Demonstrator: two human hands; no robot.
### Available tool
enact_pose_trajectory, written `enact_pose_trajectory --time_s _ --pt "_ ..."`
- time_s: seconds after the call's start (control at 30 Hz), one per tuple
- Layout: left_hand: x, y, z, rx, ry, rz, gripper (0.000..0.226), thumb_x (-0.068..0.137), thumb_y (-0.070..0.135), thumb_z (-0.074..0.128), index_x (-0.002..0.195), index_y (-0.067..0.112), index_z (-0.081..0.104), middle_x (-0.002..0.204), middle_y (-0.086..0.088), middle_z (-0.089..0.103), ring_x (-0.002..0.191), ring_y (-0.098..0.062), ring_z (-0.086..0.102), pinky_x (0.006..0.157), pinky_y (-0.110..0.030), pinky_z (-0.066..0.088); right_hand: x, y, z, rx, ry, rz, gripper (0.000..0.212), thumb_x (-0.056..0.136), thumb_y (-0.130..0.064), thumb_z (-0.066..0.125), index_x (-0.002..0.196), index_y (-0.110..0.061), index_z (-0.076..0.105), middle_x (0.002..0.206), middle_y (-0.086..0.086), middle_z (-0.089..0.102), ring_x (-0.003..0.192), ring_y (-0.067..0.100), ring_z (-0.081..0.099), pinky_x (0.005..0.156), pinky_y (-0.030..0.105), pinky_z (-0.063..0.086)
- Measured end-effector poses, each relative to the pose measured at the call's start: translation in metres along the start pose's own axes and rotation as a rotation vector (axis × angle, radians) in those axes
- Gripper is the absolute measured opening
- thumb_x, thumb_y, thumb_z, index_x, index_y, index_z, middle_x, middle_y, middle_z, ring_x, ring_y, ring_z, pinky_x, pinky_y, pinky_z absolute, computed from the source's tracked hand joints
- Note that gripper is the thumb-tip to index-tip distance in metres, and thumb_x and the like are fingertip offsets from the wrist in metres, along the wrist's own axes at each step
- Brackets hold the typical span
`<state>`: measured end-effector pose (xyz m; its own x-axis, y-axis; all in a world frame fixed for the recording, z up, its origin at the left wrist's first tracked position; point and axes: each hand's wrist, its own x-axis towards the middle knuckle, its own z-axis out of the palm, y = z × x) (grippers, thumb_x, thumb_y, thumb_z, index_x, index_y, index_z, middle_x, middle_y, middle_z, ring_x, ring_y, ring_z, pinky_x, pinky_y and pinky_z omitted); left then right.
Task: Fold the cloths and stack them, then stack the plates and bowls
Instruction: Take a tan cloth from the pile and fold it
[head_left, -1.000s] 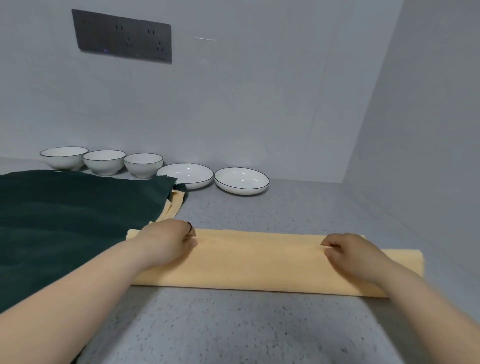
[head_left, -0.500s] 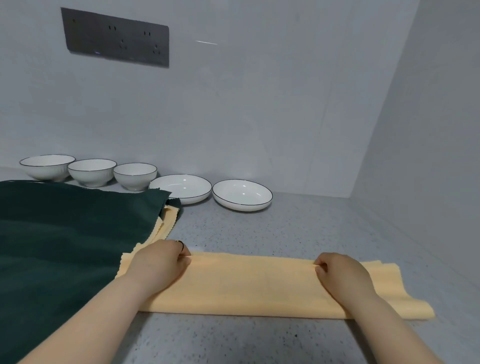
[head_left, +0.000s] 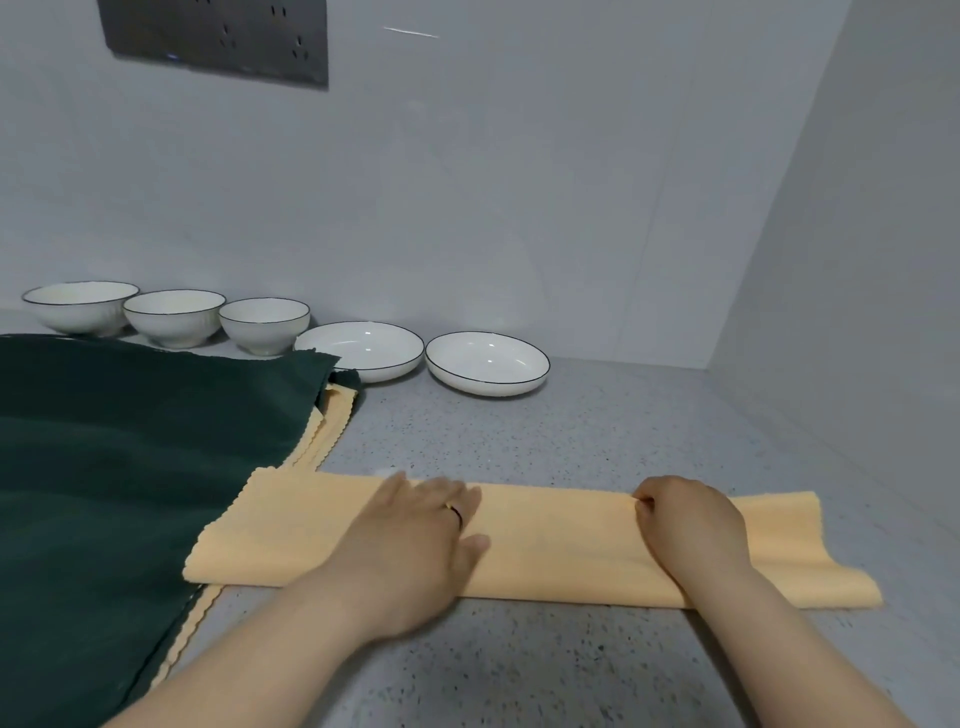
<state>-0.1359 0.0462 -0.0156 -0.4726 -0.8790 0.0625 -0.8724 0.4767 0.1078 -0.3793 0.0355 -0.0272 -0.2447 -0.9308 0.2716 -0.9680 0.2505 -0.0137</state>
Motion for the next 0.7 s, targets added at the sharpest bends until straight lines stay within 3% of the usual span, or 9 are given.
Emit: enact_pose_trajectory --time_s 0.1,0.2,0.33,0.43,0.57,0.7 --pt "0.002 0.005 0.007 0.003 -0.076 -0.012 0.055 0.100 0.042 0.014 0.149 0.021 0.001 0.157 0.005 -0.005 0.144 -0.006 -0.007 0.116 -0.028 -0.009 0.000 0.000 0.001 -0.015 0.002 -0.011 0.033 0.095 -0.014 0.035 0.111 -0.021 0.062 0.112 -0.003 0.064 0.101 0.018 0.057 0.072 0.024 0.040" --pt "0.006 -0.002 0.012 -0.003 -0.104 -0.060 0.055 0.100 0.040 0.014 0.149 0.019 0.001 0.157 0.004 -0.007 0.144 -0.007 -0.008 0.116 -0.028 -0.008 -0.001 -0.001 0.000 -0.005 0.018 -0.010 0.033 0.095 -0.014 0.034 0.110 -0.022 0.063 0.111 -0.004 0.065 0.100 0.018 0.058 0.071 0.023 0.032" --pt "0.007 -0.003 0.017 0.003 -0.156 -0.068 0.055 0.100 0.039 0.014 0.149 0.018 -0.001 0.157 0.003 -0.009 0.144 -0.008 -0.010 0.116 -0.029 -0.008 -0.002 0.000 -0.001 0.026 0.041 -0.019 0.032 0.097 -0.018 0.035 0.115 -0.024 0.060 0.118 -0.005 0.061 0.105 0.017 0.056 0.088 0.023 0.032" --pt "0.008 -0.004 0.018 -0.011 -0.159 -0.069 0.056 0.100 0.038 0.015 0.149 0.018 -0.002 0.157 0.003 -0.009 0.144 -0.008 -0.010 0.117 -0.029 -0.008 -0.002 0.000 0.002 0.029 0.002 -0.044 0.034 0.098 -0.018 0.032 0.122 -0.024 0.055 0.123 -0.004 0.055 0.111 0.016 0.052 0.091 0.023 0.031" --pt "0.008 -0.003 0.018 -0.021 -0.169 -0.074 0.056 0.100 0.038 0.016 0.149 0.018 -0.002 0.157 0.003 -0.011 0.144 -0.008 -0.010 0.116 -0.029 -0.008 -0.003 -0.007 0.002 -0.024 -0.059 -0.029 0.038 0.098 -0.016 0.028 0.129 -0.023 0.049 0.131 -0.001 0.049 0.121 0.017 0.045 0.107 0.028 0.023" --pt "0.009 -0.003 0.017 -0.031 -0.173 -0.073 0.056 0.100 0.037 0.016 0.149 0.018 -0.002 0.157 0.002 -0.011 0.144 -0.008 -0.011 0.116 -0.030 -0.008 -0.009 -0.041 -0.001 0.030 -0.154 -0.163 0.039 0.095 -0.011 0.030 0.131 -0.016 0.044 0.139 0.002 0.044 0.129 0.018 0.038 0.113 0.031 0.016"
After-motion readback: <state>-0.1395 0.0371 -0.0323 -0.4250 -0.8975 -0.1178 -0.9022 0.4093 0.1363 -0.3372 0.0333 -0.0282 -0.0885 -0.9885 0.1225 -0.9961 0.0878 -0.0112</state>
